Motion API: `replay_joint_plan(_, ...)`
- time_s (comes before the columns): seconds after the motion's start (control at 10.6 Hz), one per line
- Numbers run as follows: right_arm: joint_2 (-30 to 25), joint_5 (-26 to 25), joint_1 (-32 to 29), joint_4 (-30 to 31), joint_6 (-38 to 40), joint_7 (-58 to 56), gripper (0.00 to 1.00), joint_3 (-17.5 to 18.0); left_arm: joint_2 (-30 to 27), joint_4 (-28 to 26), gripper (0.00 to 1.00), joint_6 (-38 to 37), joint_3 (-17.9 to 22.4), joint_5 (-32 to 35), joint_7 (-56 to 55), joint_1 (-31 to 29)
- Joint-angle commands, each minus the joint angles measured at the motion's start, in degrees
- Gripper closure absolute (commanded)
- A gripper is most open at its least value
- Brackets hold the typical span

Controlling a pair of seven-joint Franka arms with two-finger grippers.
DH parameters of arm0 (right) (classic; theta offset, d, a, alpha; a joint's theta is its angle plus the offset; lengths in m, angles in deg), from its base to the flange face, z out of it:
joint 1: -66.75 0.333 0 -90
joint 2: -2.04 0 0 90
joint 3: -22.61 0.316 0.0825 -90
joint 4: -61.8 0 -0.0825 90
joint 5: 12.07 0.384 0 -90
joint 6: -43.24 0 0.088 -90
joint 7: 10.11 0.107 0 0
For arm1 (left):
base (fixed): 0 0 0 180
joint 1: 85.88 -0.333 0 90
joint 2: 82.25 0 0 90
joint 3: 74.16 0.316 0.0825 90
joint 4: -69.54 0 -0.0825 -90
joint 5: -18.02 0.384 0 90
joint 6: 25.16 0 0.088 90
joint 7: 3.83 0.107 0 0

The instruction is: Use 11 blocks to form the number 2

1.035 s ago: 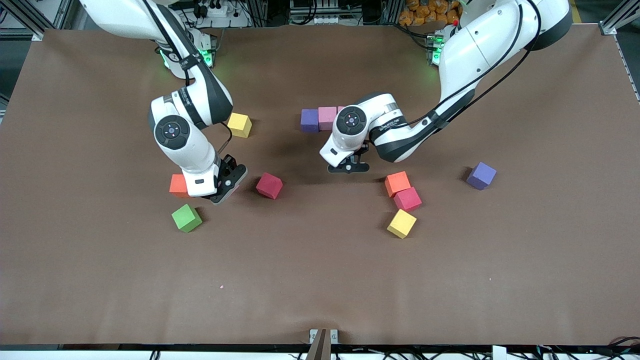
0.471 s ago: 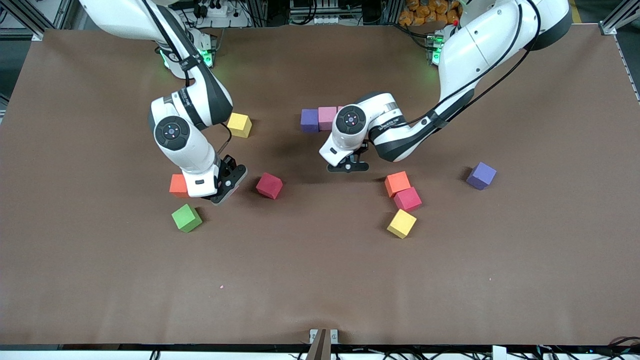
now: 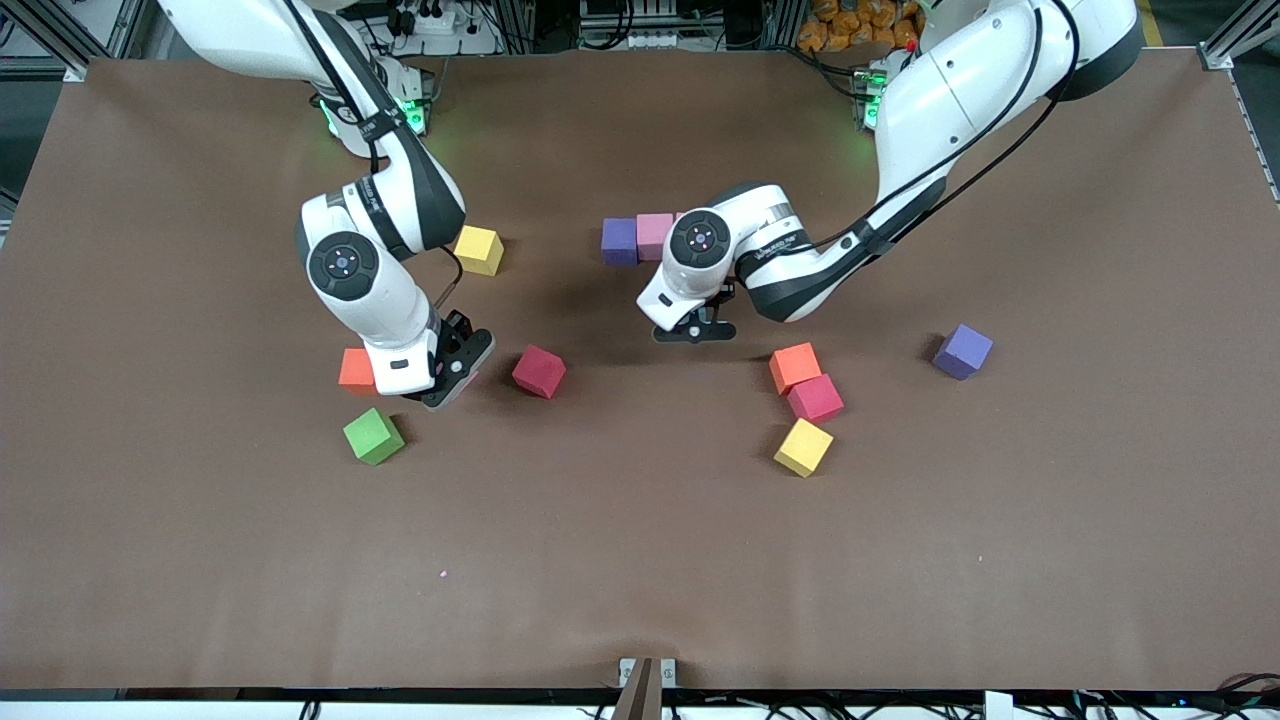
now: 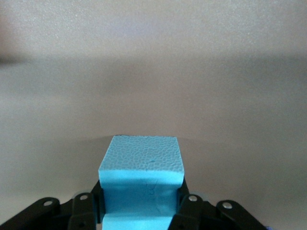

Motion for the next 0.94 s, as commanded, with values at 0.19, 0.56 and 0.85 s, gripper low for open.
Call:
replay_joint_plan(0.19, 2.7, -0.6, -1.6, -3.8, 0.2, -8.0, 0.44, 0.7, -1.2, -0.8, 0.00, 0.5, 0.2, -1.2, 0.0, -0.3)
replay_joint_plan(0.56, 3.9, -0.7, -0.6, -6.4, 0.6, -14.8, 0.43, 0.8, -5.7, -0.4, 0.00, 0.1, -0.3, -1.2, -0.3, -2.9)
replay_joint_plan(0.85, 6.6, -0.6, 6.5, -9.0, 0.8, -15.0, 0.42, 0.8, -6.7, -0.3, 0.00, 0.1, -4.9, -1.2, -0.1, -11.4)
